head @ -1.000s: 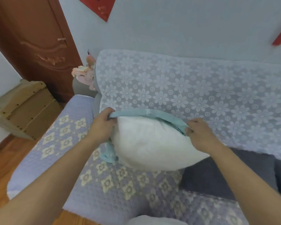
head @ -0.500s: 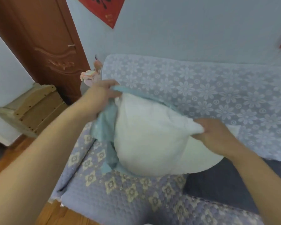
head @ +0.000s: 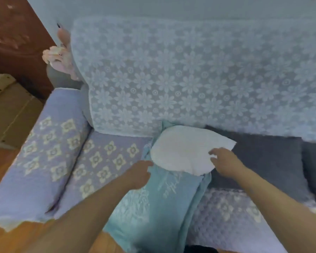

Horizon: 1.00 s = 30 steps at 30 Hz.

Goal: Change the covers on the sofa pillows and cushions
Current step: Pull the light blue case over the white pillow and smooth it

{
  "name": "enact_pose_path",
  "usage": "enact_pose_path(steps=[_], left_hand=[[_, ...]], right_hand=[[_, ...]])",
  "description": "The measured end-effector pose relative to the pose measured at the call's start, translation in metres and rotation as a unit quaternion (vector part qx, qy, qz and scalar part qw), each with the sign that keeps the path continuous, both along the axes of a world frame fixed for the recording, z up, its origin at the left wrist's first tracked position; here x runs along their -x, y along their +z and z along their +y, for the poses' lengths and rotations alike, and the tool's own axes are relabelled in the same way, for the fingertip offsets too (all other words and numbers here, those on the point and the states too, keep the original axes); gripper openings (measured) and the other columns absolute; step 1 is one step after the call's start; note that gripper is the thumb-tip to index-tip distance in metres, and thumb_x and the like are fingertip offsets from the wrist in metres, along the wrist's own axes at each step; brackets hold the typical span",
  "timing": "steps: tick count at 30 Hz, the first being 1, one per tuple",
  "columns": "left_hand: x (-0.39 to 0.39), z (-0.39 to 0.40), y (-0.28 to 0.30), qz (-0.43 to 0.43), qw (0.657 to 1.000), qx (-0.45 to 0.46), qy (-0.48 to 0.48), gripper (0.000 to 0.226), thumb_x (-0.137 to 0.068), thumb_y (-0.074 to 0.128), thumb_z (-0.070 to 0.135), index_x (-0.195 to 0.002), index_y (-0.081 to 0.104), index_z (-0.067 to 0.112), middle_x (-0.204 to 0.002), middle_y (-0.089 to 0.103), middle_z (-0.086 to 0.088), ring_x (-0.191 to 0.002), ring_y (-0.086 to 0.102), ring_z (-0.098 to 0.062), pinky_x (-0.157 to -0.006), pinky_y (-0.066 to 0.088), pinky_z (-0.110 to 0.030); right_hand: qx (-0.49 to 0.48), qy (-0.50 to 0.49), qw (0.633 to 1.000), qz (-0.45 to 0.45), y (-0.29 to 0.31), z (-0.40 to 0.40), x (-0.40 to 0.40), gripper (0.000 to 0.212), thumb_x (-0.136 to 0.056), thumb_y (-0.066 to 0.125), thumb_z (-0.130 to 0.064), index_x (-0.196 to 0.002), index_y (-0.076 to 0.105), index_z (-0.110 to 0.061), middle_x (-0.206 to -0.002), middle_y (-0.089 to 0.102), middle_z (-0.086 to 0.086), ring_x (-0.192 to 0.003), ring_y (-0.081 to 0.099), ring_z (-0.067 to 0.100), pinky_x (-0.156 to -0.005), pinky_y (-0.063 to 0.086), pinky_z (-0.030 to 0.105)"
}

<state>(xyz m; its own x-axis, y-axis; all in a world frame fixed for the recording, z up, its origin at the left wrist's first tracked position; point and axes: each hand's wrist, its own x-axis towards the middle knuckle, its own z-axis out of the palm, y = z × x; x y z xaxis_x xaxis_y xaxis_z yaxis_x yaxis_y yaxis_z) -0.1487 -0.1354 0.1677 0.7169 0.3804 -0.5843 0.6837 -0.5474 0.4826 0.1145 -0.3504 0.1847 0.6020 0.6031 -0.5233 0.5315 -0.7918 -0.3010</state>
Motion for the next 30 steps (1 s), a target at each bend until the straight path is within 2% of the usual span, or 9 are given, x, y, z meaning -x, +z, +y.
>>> enact_pose_path(steps=[2, 4, 8, 12, 16, 19, 23, 26, 30], left_hand=[[0.032, -0.007, -0.057, 0.063, 0.997, 0.010, -0.036, 0.048, -0.109, 0.039, 0.024, -0.156, 0.031, 0.024, -0.167, 0.022, 0.001, -0.152, 0.023, -0.017, -0.119, 0.020, -0.026], [0.040, -0.007, -0.092, 0.076, 0.995, 0.009, -0.064, 0.048, -0.109, 0.038, 0.024, -0.157, 0.030, 0.026, -0.166, 0.023, 0.004, -0.152, 0.025, -0.014, -0.122, 0.020, -0.028], [0.005, 0.006, -0.131, 0.008, 0.987, -0.059, -0.151, 0.049, -0.106, 0.044, 0.020, -0.155, 0.038, 0.024, -0.160, 0.037, 0.003, -0.147, 0.033, -0.016, -0.119, 0.024, -0.028], [-0.048, 0.015, -0.159, -0.039, 0.957, -0.075, -0.277, 0.050, -0.095, 0.053, 0.023, -0.144, 0.054, 0.017, -0.141, 0.057, -0.004, -0.129, 0.052, -0.025, -0.107, 0.042, -0.036], [-0.085, -0.006, -0.169, -0.005, 0.938, -0.032, -0.346, 0.042, -0.096, 0.054, 0.034, -0.136, 0.055, 0.025, -0.130, 0.061, 0.000, -0.119, 0.055, -0.023, -0.100, 0.043, -0.039], [-0.103, -0.019, -0.165, 0.048, 0.923, -0.014, -0.382, 0.035, -0.097, 0.054, 0.049, -0.119, 0.057, 0.022, -0.111, 0.067, -0.003, -0.105, 0.062, -0.028, -0.088, 0.045, -0.037], [-0.129, 0.024, -0.145, 0.125, 0.928, -0.047, -0.348, 0.047, -0.097, 0.045, 0.062, -0.119, 0.061, 0.024, -0.126, 0.064, -0.001, -0.115, 0.058, -0.027, -0.095, 0.041, -0.034], [-0.149, 0.072, -0.139, 0.177, 0.885, -0.142, -0.406, 0.036, -0.098, 0.039, 0.053, -0.108, 0.062, 0.028, -0.123, 0.066, 0.002, -0.107, 0.058, -0.021, -0.104, 0.038, -0.039], [-0.173, 0.120, -0.158, 0.258, 0.800, -0.282, -0.462, 0.037, -0.099, 0.038, 0.034, -0.129, 0.059, 0.033, -0.139, 0.056, 0.000, -0.142, 0.032, -0.027, -0.123, 0.009, -0.050]], right_hand=[[0.023, 0.034, 0.997, 0.072, -0.060, -0.021, 0.041, 0.027, -0.102, 0.049, -0.022, -0.125, 0.063, -0.025, -0.133, 0.057, 0.006, -0.122, 0.055, 0.024, -0.096, 0.040, 0.026], [0.010, 0.022, 0.994, 0.104, -0.108, -0.029, 0.071, 0.031, -0.102, 0.048, -0.020, -0.131, 0.057, -0.025, -0.139, 0.052, 0.001, -0.128, 0.049, 0.020, -0.101, 0.036, 0.025], [-0.047, 0.056, 0.994, 0.087, -0.165, -0.004, 0.099, 0.051, -0.103, 0.048, -0.022, -0.152, 0.035, -0.021, -0.153, 0.037, -0.002, -0.138, 0.035, 0.021, -0.114, 0.025, 0.028], [-0.020, 0.118, 0.988, 0.094, -0.208, 0.022, 0.110, 0.058, -0.095, 0.047, -0.032, -0.151, 0.037, -0.020, -0.150, 0.044, 0.004, -0.136, 0.041, 0.028, -0.115, 0.025, 0.036], [0.025, 0.137, 0.984, 0.111, -0.215, 0.038, 0.092, 0.042, -0.096, 0.049, -0.035, -0.136, 0.050, -0.026, -0.129, 0.060, -0.003, -0.119, 0.055, 0.022, -0.106, 0.029, 0.039], [-0.011, 0.136, 0.968, 0.212, -0.189, 0.041, 0.059, 0.018, -0.091, 0.063, -0.036, -0.103, 0.065, -0.023, -0.103, 0.066, -0.001, -0.093, 0.060, 0.018, -0.081, 0.045, 0.029], [-0.046, 0.043, 0.982, 0.177, -0.171, 0.008, 0.006, 0.012, -0.088, 0.070, -0.031, -0.086, 0.058, -0.027, -0.090, 0.060, -0.008, -0.085, 0.058, 0.014, -0.069, 0.042, 0.021], [-0.005, 0.023, 0.989, 0.148, -0.184, -0.010, -0.009, 0.015, -0.089, 0.068, -0.036, -0.087, 0.056, -0.028, -0.089, 0.060, -0.008, -0.086, 0.058, 0.016, -0.070, 0.042, 0.026], [0.069, 0.067, 0.991, 0.091, -0.192, -0.014, -0.017, 0.014, -0.092, 0.061, -0.040, -0.089, 0.048, -0.035, -0.091, 0.053, -0.011, -0.093, 0.052, 0.016, -0.087, 0.035, 0.033]])
